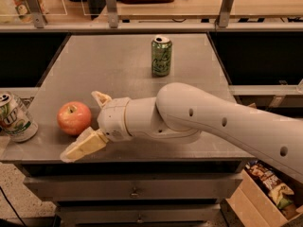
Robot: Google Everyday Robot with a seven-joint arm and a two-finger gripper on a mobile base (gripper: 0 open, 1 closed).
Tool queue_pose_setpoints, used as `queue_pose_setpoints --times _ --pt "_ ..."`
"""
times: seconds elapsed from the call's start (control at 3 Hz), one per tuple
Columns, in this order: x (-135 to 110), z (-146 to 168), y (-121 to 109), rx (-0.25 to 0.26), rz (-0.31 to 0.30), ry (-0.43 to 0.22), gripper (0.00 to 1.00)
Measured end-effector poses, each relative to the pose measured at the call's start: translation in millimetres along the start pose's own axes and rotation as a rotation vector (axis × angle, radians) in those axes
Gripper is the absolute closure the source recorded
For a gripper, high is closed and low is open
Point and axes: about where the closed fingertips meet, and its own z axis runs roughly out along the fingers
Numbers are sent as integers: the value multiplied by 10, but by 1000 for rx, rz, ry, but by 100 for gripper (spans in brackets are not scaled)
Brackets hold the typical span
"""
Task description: Move apple near green can
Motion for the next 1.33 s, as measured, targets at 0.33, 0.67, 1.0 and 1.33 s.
queue_pose_setpoints --times 0.33,0.67,1.0,1.33 --pt "-24 93 41 -11 4 0 0" --pt "5 158 59 -13 14 5 16" --pt "72 209 45 -11 26 15 18" --pt "94 239 25 -10 34 14 16"
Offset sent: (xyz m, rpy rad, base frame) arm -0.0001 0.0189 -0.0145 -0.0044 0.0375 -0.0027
